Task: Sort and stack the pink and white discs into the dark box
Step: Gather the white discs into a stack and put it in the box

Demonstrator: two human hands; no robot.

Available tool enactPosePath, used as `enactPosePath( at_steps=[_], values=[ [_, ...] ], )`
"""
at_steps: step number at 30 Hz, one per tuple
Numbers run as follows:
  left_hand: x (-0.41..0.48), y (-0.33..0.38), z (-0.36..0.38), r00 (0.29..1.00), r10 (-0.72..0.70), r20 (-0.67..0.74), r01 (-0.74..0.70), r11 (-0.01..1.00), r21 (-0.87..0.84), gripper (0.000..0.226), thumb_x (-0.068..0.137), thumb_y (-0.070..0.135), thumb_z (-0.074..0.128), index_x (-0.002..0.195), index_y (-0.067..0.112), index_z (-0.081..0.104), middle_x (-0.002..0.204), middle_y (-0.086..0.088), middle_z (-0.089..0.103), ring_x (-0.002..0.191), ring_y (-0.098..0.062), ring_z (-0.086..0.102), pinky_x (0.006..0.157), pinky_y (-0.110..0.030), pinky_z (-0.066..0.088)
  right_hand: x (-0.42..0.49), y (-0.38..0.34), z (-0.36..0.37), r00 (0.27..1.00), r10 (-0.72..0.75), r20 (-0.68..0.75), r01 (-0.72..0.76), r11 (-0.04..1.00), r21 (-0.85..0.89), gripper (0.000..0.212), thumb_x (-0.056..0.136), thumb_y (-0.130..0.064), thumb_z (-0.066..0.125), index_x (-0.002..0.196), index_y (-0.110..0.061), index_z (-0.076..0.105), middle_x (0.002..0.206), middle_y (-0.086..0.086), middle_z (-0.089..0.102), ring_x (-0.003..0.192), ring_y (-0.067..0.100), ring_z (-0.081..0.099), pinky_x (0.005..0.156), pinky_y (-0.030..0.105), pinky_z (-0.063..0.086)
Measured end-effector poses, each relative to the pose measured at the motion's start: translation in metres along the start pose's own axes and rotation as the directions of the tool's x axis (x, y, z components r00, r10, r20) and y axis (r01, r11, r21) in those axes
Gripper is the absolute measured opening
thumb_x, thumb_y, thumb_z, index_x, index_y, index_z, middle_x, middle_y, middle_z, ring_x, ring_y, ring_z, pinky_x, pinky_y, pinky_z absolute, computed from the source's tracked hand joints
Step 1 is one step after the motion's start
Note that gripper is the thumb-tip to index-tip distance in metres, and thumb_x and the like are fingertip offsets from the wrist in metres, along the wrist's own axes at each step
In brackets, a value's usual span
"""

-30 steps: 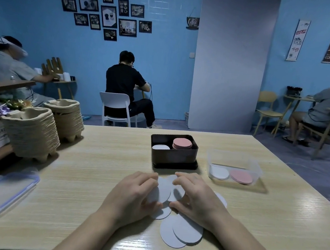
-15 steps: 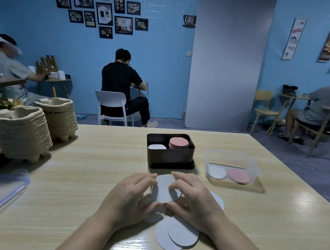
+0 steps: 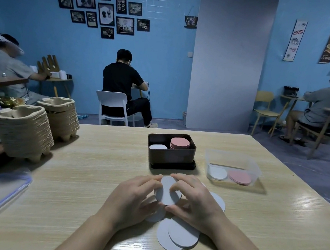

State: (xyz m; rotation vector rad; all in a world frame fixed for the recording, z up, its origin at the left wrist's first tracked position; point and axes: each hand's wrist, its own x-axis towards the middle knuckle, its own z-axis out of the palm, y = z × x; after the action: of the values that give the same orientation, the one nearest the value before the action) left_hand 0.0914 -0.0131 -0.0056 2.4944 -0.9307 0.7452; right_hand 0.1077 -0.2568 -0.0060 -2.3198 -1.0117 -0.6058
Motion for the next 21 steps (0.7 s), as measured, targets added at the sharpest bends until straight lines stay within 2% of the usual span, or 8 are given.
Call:
enactPosePath(
  at_steps=[4,8,17,19,21],
  values=[
    [-0.0013,-0.0006,0.0001,1.000,-0.023,-0.004,0.023,1.000,0.000,0.037,0.085,0.042,0.076,0.115,0.028,0.059,0.130,0.009,0.067,0.110,-0.015,0.065,0.079,-0.031,0.057,-0.0018,-0.0006,-0.0010,1.000,0.013,-0.010,-0.013,1.000,0.020,0.035,0.081,-0.049,0.076,0.100,-0.027,0.056,0.136,-0.006,0.058,0.129,0.011,0.049,0.102,0.022,0.040],
    [-0.0013,-0.0002,0.0004,1.000,-0.011,-0.006,0.011,1.000,0.024,0.029,0.087,0.039,0.071,0.110,0.027,0.059,0.116,0.008,0.070,0.097,-0.019,0.066,0.070,-0.037,0.056,-0.0017,-0.0016,-0.0015,1.000,0.003,-0.010,-0.003,1.000,0.009,0.036,0.080,-0.049,0.076,0.099,-0.027,0.056,0.134,-0.006,0.059,0.128,0.009,0.048,0.102,0.019,0.038],
    [-0.0010,0.0032,-0.0023,1.000,-0.022,0.004,0.022,1.000,0.014,0.028,0.086,0.036,0.070,0.110,0.025,0.060,0.114,0.008,0.070,0.094,-0.019,0.066,0.068,-0.035,0.056,-0.0011,-0.0003,0.0009,1.000,0.013,-0.008,-0.013,1.000,-0.005,0.036,0.079,-0.052,0.075,0.097,-0.027,0.058,0.131,-0.010,0.058,0.119,0.009,0.052,0.096,0.023,0.045],
    [-0.0014,0.0047,-0.0043,0.998,-0.051,0.027,0.051,0.999,0.002,0.031,0.087,0.039,0.068,0.114,0.028,0.059,0.112,0.010,0.069,0.092,-0.016,0.064,0.067,-0.033,0.054,-0.0015,0.0000,0.0004,1.000,0.017,-0.013,-0.017,1.000,-0.013,0.035,0.080,-0.054,0.074,0.097,-0.027,0.058,0.131,-0.011,0.058,0.119,0.010,0.052,0.095,0.026,0.047],
    [-0.0015,0.0065,-0.0072,0.994,-0.092,0.063,0.093,0.996,-0.008,0.038,0.089,0.047,0.063,0.124,0.033,0.056,0.118,0.015,0.067,0.098,-0.009,0.063,0.073,-0.027,0.053,-0.0017,0.0013,0.0000,1.000,0.024,-0.015,-0.024,1.000,-0.016,0.036,0.081,-0.055,0.074,0.096,-0.028,0.057,0.131,-0.011,0.058,0.120,0.011,0.052,0.096,0.030,0.048]
  ],
)
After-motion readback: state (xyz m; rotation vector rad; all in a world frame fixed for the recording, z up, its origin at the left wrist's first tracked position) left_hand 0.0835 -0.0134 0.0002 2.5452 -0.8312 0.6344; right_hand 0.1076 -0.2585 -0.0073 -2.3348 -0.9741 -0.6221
